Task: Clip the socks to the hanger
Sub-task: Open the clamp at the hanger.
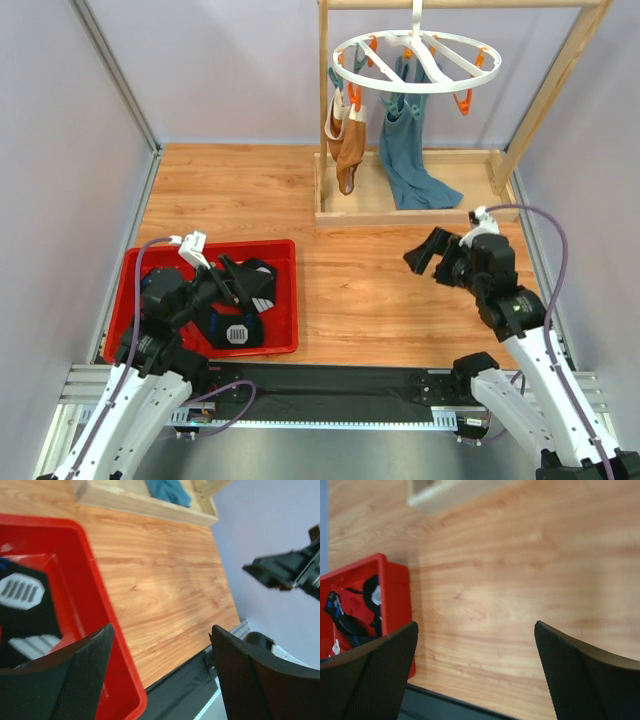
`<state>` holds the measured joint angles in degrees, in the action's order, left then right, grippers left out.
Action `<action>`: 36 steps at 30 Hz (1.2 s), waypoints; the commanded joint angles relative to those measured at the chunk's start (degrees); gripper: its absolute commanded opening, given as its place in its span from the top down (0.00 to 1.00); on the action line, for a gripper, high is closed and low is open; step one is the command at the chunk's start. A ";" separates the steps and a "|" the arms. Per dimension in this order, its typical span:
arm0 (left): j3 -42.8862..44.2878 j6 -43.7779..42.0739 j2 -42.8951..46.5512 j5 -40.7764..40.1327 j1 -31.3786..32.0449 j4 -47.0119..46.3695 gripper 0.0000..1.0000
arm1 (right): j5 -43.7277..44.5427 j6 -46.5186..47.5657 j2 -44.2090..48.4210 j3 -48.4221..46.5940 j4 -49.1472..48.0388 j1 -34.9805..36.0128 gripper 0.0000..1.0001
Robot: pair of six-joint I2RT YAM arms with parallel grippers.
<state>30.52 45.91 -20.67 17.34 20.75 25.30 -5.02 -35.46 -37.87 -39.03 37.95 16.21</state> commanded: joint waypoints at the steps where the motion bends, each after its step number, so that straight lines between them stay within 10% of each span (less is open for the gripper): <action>1: 0.24 1.90 -2.18 8.39 -0.27 -12.17 0.16 | -1.66 13.56 -2.90 -11.66 -10.96 0.23 0.01; 12: 19.74 -3.02 -23.79 11.22 6.13 -31.70 0.43 | -6.86 24.39 -25.32 -49.55 -13.52 -0.38 0.28; 26: 56.38 -19.71 -65.16 8.68 18.52 -47.36 0.45 | -16.85 4.71 -36.83 -63.97 -8.34 -13.04 0.27; 36: 71.75 -28.76 -85.93 3.58 23.02 -60.20 0.51 | -18.45 10.23 -32.27 -63.28 -3.07 -15.33 0.26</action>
<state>96.40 23.59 -104.97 23.75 42.35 -26.24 -22.17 -27.81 -73.89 -102.02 33.10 1.32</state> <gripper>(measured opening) 0.492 0.735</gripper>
